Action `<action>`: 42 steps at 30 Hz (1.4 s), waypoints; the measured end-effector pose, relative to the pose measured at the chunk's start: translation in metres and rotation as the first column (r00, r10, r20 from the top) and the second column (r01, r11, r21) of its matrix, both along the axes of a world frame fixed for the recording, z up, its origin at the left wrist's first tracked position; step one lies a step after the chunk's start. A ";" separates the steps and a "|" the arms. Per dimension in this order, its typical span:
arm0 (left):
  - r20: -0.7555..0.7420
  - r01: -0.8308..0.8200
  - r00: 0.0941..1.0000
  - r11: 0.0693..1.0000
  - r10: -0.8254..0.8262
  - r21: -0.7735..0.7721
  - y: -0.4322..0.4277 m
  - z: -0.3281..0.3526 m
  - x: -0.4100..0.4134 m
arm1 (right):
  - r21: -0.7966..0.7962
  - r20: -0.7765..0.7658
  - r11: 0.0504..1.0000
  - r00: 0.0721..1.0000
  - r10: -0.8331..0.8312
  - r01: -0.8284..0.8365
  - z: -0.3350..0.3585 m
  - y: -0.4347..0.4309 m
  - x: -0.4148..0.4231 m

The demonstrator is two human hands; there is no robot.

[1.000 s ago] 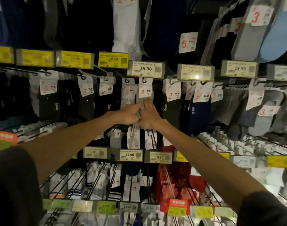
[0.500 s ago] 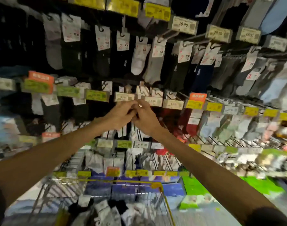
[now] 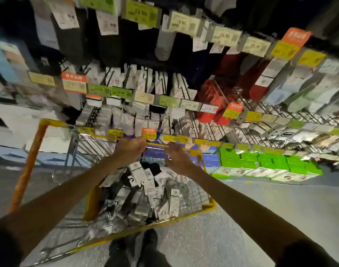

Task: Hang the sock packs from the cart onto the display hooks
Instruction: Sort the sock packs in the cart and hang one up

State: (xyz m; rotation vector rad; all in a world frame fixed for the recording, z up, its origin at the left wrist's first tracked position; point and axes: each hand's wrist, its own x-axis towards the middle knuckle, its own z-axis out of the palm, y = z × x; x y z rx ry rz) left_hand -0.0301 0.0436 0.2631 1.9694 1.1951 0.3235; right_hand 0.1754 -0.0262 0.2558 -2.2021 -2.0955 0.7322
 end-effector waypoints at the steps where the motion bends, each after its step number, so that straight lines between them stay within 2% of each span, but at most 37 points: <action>1: -0.002 -0.021 1.000 0.998 0.021 -0.062 -0.005 -0.021 0.000 | -0.045 -0.015 0.999 1.000 -0.006 0.005 -0.020 -0.005 0.000; 5: -0.073 -0.044 0.997 0.968 0.027 -0.248 -0.016 -0.131 0.003 | -0.266 -0.006 0.962 0.998 -0.064 0.060 -0.111 -0.020 -0.003; 9: -0.172 -0.065 0.985 0.945 0.009 -0.320 -0.038 -0.229 0.024 | -0.421 0.035 0.895 0.989 -0.145 0.146 -0.220 -0.038 0.012; 14: -0.232 -0.057 0.972 0.922 -0.036 -0.382 -0.061 -0.321 0.070 | -0.458 0.043 0.873 0.985 -0.169 0.169 -0.315 -0.064 0.045; 17: -0.255 0.011 0.960 0.924 -0.117 -0.383 -0.068 -0.356 0.103 | -0.483 0.071 0.836 0.963 -0.260 0.261 -0.358 -0.066 0.072; 20: -0.284 -0.004 0.952 0.927 -0.110 -0.374 -0.071 -0.383 0.129 | -0.530 0.068 0.771 0.924 -0.376 0.353 -0.392 -0.062 0.091; 24: -0.334 -0.026 0.928 0.869 -0.162 -0.493 -0.075 -0.409 0.154 | -0.546 0.008 0.684 0.820 -0.573 0.483 -0.429 -0.053 0.100; 26: -0.335 -0.064 0.932 0.850 -0.136 -0.522 -0.078 -0.420 0.162 | -0.579 -0.035 0.621 0.744 -0.667 0.529 -0.440 -0.050 0.100; 32: -0.348 -0.092 0.930 0.844 -0.117 -0.529 -0.079 -0.435 0.169 | -0.523 -0.123 0.560 0.593 -0.796 0.643 -0.461 -0.054 0.095; 34: -0.344 -0.145 0.937 0.821 -0.066 -0.553 -0.076 -0.433 0.171 | -0.546 -0.217 0.479 0.437 -0.873 0.687 -0.457 -0.053 0.098; 36: -0.327 -0.229 0.944 0.781 0.033 -0.582 -0.071 -0.429 0.174 | -0.630 -0.340 0.373 0.189 -0.921 0.681 -0.448 -0.047 0.103; 37: -0.313 -0.265 0.946 0.761 0.086 -0.592 -0.068 -0.427 0.176 | -0.667 -0.385 0.356 0.107 -0.917 0.654 -0.447 -0.044 0.104; 38: -0.292 -0.295 0.946 0.746 0.141 -0.597 -0.064 -0.426 0.175 | -0.691 -0.419 0.380 0.088 -0.904 0.615 -0.440 -0.039 0.105; 40: -0.221 -0.329 0.944 0.726 0.244 -0.604 -0.055 -0.416 0.177 | -0.701 -0.497 0.489 0.136 -0.857 0.519 -0.429 -0.031 0.107; 42: -0.119 -0.303 0.951 0.774 0.287 -0.556 -0.046 -0.400 0.178 | -0.709 -0.565 0.563 0.135 -0.814 0.425 -0.408 -0.021 0.111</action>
